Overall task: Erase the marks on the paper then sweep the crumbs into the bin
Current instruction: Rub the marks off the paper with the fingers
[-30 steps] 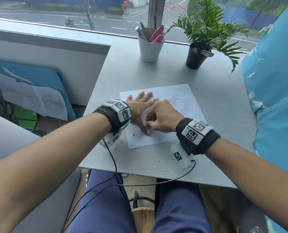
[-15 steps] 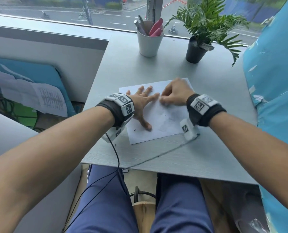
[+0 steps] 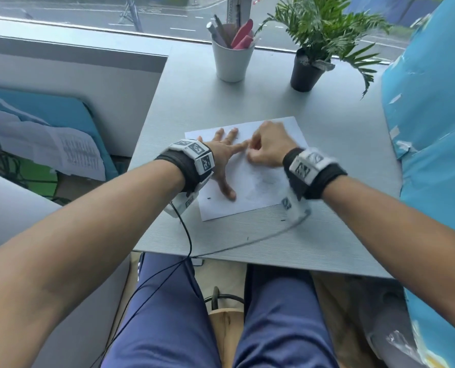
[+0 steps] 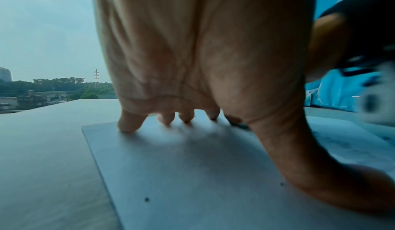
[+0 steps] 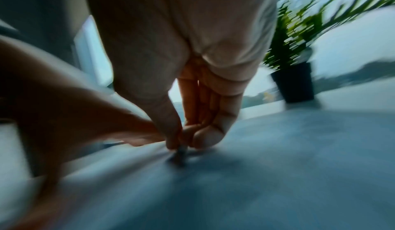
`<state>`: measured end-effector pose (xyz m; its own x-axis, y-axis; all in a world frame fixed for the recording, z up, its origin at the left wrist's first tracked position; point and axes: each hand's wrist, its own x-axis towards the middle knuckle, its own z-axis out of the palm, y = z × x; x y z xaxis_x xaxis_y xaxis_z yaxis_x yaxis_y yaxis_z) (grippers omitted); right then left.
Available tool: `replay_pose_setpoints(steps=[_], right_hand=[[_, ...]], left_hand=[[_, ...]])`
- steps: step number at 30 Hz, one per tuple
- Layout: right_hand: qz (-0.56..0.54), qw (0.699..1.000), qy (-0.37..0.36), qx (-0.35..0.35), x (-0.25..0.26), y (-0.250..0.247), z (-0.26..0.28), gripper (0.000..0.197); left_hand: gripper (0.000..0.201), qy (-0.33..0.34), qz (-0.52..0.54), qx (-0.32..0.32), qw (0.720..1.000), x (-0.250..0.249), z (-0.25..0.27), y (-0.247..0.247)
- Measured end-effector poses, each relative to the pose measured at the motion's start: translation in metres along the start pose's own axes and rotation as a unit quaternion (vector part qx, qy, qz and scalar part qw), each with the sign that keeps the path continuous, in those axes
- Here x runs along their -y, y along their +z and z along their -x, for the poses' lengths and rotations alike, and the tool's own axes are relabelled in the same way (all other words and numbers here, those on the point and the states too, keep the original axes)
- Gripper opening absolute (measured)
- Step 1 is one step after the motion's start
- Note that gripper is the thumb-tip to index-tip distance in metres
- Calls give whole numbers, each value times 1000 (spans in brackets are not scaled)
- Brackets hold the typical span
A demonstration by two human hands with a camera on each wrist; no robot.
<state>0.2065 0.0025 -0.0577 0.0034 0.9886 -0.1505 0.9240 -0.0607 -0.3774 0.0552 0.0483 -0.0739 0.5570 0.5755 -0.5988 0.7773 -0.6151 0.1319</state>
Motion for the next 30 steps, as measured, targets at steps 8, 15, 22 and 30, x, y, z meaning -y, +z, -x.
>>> replay_pose_setpoints(steps=[8,15,22,30], right_hand=[[-28,998,60,-19,-21,-17,-12,16],[-36,993,-51,99,22,21,36,12],[-72,997,32,2,5,16,0,11],[-67,994,84,-19,-22,-16,-14,13]], left_hand=[[152,3,1,-3,1000,1,1,1],[159,-10,-14,7,1000,-4,0,1],[156,-4,-4,-1,1000,-3,0,1],[155,-4,3,0,1000,-4,3,-1]])
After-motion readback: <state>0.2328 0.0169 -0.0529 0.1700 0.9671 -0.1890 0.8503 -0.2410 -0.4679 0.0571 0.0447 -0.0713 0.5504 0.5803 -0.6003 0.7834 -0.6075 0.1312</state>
